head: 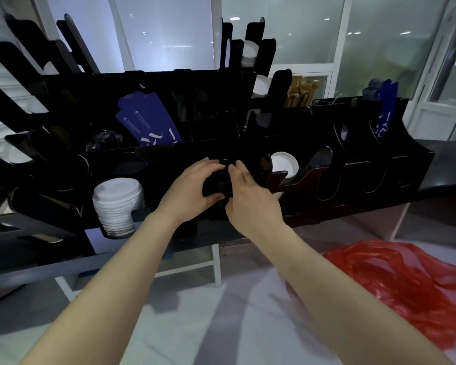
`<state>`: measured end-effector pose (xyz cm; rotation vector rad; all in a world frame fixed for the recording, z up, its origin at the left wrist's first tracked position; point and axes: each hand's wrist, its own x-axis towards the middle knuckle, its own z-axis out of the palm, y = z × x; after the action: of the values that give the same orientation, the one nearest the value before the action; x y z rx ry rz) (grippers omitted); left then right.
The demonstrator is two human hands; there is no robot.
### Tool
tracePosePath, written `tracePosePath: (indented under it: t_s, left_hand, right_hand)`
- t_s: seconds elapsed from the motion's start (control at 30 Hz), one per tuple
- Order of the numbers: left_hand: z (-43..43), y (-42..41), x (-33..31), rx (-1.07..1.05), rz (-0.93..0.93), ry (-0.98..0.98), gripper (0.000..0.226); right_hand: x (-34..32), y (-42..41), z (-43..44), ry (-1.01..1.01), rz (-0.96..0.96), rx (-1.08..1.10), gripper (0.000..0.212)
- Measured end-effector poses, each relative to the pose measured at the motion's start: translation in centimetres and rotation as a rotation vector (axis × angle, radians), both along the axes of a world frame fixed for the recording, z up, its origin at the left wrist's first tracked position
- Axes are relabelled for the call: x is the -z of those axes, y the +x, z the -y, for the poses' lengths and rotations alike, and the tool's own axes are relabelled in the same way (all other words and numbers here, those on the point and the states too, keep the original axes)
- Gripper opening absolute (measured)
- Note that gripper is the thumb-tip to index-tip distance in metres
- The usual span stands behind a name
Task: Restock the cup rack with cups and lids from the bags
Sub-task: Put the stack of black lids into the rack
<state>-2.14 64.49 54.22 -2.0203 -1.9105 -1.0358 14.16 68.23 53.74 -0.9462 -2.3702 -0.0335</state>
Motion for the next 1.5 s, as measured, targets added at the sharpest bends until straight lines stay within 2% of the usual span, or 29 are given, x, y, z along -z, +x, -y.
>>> tracePosePath:
  t_s: [0.2,0.33,0.47,0.63,0.8,0.93,1.03,1.23,1.5]
  left_hand:
    - [1.1,0.5,0.1,-0.018,0.05,0.037,0.089]
    - [1.4,1.1,0.0,-0.028,0.038,0.014,0.094]
    - [2.3,1.6,0.0,-0.061,0.01,0.054,0.084]
    - [5.1,3.5,1.8,-0.142,-0.16,0.169,0.067]
    - [8.5,6.4,5.8,-0.175,-0.143,0.13,0.062]
    - [9.9,9.4,9.5,-0.152,-0.058,0.068,0.057]
    - [9.6,12.1,11.8,-0.142,-0.008,-0.014,0.056]
    - [5.3,20.7,13.8,-0.086,0.001,-0.11,0.059]
    - [-5.5,37.0,14.9,0.01,0.077,-0.061,0.058]
  right_hand:
    - [1.8,0.4,0.6,-0.016,-0.051,-0.056,0.087]
    - [1.8,0.5,0.5,0.007,-0.098,-0.092,0.085]
    - [1.7,1.3,0.7,0.029,-0.127,-0.163,0.077]
    - [2.6,3.4,1.4,0.017,-0.168,-0.293,0.06]
    - [5.5,6.3,2.0,-0.03,-0.135,-0.332,0.053]
    - [9.2,10.1,2.1,-0.129,-0.079,-0.296,0.052]
    - [11.6,13.6,1.8,-0.204,-0.011,-0.257,0.051]
    - [14.3,24.1,-0.3,-0.182,0.055,-0.198,0.042]
    - [15.7,45.3,-9.5,-0.031,-0.169,-0.057,0.032]
